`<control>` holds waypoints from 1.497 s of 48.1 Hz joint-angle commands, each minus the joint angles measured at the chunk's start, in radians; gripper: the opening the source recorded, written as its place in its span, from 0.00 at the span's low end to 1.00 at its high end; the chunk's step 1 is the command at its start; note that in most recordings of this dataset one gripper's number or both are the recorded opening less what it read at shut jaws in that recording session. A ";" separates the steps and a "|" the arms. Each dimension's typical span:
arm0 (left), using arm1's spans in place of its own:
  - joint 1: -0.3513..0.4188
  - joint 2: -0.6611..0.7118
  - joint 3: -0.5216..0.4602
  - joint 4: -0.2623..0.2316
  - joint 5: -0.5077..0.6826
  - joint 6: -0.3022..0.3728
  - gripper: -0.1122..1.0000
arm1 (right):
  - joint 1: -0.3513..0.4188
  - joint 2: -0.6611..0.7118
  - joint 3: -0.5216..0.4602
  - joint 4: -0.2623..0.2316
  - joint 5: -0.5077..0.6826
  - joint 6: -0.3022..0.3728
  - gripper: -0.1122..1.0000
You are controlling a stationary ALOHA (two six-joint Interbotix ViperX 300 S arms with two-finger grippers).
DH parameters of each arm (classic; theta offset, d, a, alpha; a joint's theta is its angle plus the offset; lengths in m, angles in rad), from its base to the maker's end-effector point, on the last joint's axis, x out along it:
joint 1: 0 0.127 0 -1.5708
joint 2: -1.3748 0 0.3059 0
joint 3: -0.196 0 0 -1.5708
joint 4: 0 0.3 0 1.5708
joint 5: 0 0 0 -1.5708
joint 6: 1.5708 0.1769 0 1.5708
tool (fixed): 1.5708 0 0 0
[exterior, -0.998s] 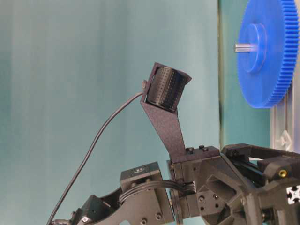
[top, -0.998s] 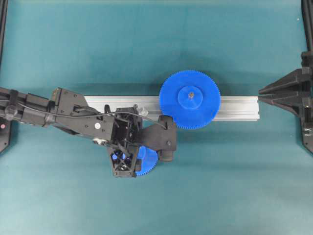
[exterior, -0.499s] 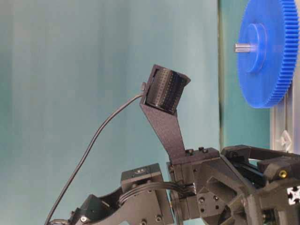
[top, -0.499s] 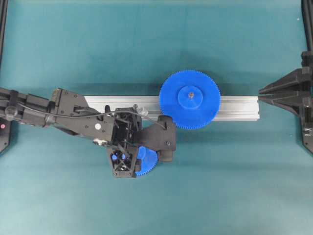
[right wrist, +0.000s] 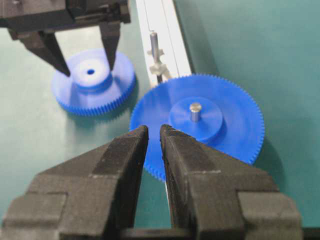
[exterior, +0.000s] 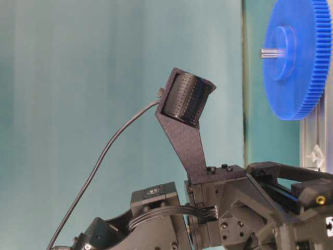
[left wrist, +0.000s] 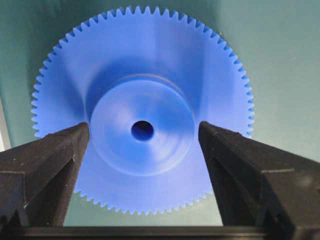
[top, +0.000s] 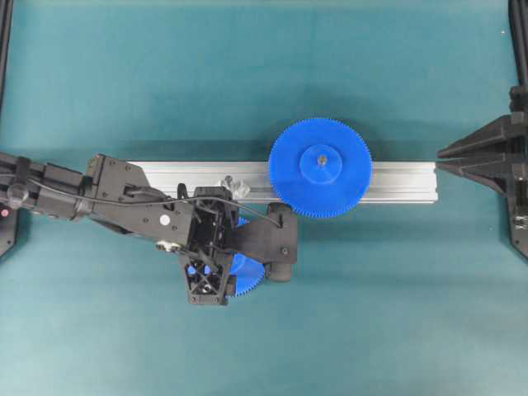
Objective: Insert the small gear onto the shaft.
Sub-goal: 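Close the left gripper on the small blue gear's hub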
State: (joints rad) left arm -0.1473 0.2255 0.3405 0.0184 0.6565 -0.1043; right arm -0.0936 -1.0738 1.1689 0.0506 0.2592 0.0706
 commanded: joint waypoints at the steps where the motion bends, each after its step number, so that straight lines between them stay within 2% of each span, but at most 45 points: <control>1: -0.005 -0.020 -0.020 0.003 -0.006 -0.002 0.89 | 0.002 0.005 -0.011 0.000 -0.009 0.006 0.35; 53: -0.003 0.009 0.005 0.003 -0.035 -0.002 0.88 | 0.002 -0.002 -0.011 0.000 -0.009 0.008 0.35; 59: -0.003 0.011 0.006 0.003 -0.035 -0.005 0.85 | 0.002 -0.002 -0.011 -0.002 -0.009 0.008 0.35; 66: -0.003 0.008 0.008 0.003 -0.029 -0.005 0.75 | 0.002 -0.005 -0.011 -0.002 -0.009 0.008 0.35; 72: -0.003 0.002 0.008 0.003 -0.029 0.003 0.75 | 0.002 -0.017 -0.011 0.000 -0.009 0.008 0.35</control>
State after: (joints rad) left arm -0.1473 0.2454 0.3528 0.0199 0.6274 -0.1058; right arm -0.0936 -1.0891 1.1689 0.0506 0.2592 0.0706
